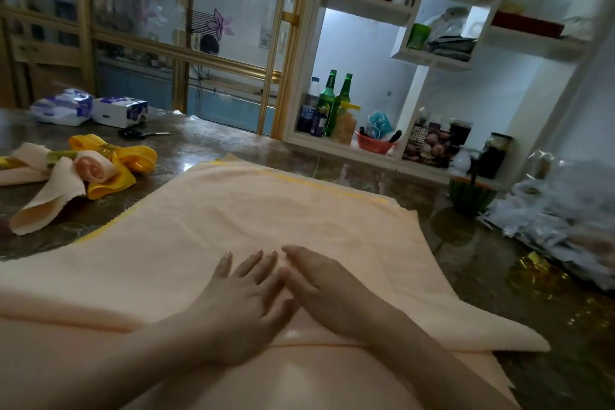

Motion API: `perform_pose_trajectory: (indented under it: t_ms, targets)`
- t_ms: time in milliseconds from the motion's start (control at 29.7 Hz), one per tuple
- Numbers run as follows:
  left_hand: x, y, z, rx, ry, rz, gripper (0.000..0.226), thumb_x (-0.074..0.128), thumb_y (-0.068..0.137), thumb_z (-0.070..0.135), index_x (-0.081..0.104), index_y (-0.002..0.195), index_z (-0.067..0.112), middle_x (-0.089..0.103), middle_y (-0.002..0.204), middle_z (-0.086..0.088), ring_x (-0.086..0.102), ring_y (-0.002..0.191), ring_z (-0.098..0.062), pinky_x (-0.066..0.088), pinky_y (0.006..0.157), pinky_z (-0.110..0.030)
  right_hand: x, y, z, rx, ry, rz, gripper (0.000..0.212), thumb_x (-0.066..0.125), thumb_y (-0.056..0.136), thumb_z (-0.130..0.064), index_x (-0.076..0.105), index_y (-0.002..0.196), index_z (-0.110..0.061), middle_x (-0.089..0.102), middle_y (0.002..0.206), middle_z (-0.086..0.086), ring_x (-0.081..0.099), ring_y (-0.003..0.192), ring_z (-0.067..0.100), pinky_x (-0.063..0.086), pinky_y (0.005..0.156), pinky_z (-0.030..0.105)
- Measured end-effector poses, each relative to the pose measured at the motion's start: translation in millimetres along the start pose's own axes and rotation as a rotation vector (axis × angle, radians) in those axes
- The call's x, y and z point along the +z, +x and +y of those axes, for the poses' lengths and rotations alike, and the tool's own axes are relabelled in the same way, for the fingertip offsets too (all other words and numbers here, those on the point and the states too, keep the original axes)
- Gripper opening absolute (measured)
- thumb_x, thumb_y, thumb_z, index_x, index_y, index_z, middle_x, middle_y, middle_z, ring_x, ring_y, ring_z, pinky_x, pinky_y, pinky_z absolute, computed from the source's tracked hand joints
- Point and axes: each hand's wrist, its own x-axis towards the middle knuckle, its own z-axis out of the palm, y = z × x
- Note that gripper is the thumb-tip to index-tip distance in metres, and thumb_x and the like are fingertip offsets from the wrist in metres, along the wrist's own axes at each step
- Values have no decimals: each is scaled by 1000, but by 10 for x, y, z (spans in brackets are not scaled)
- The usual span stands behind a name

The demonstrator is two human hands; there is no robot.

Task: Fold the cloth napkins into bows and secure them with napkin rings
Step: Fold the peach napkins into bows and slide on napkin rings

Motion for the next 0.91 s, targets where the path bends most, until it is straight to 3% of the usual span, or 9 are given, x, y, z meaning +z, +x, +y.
perform_pose_trajectory:
  t_ms: [101,270,371,472,573,674,741,809,910]
  targets:
    - [-13,-17,30,-21,-18,2,66,5,92,60,-12,148,29,-15,157,3,-17,143,-11,-12,116,-44,85,-118,-73,-11,-17,-83,48,25,102,-37,23,149,-25,21,156,-4,14,143,8,7,117,28]
    - [-14,-25,-2,-23,-1,-48,101,-2,66,88,-7,149,31,-18,156,3,-19,143,-11,-11,116,-44,-93,-517,367,200,-165,-229,60,11,94,-58,5,150,-36,-9,156,-17,-10,142,0,-10,112,23]
    - [-23,-31,17,3,-22,-47,126,-11,43,96,-5,150,30,-17,156,3,-18,143,-12,-10,116,-45,-267,-822,724,309,-196,-237,101,-11,60,-90,0,148,-40,-14,153,-22,-12,141,-1,-9,110,21]
    - [-29,-32,36,13,-30,-37,142,-20,26,95,-4,150,29,-15,157,2,-16,144,-14,-10,116,-47,-448,-1116,1063,502,-240,-228,129,-23,33,-95,-1,147,-40,-12,157,-12,-12,143,7,-8,114,30]
    - [-41,-49,49,12,-26,-26,149,-29,18,91,-3,150,28,-13,157,0,-15,144,-16,-10,115,-48,-631,-1219,1083,636,-467,-231,107,-21,60,-84,0,150,-30,-13,158,1,-20,142,18,-18,112,39]
    - [-77,-80,47,31,24,-30,139,-28,29,88,-4,150,24,-13,157,-5,-15,144,-20,-12,114,-51,-672,-1060,670,532,-634,-19,59,11,97,-46,8,152,-23,-9,159,2,-18,143,19,-25,105,30]
    - [-113,-102,82,43,140,31,110,-16,61,83,-1,150,20,-10,157,-9,-14,144,-23,-13,112,-55,-507,-847,285,372,-500,122,48,27,101,-26,20,149,-26,2,159,-4,-6,146,14,-16,104,23]
    - [-161,-189,157,5,261,134,74,5,92,60,2,150,15,-8,157,-13,-13,144,-27,-13,112,-56,-289,-594,-56,195,-343,168,45,31,101,-17,32,145,-28,15,157,-9,2,145,9,-14,106,18]
    - [-137,-284,152,-114,214,182,59,14,100,40,6,150,10,-5,157,-14,-9,145,-27,-13,112,-53,-5,-271,-335,102,-179,98,43,30,102,-19,34,144,-27,21,156,-7,6,145,9,-8,112,20]
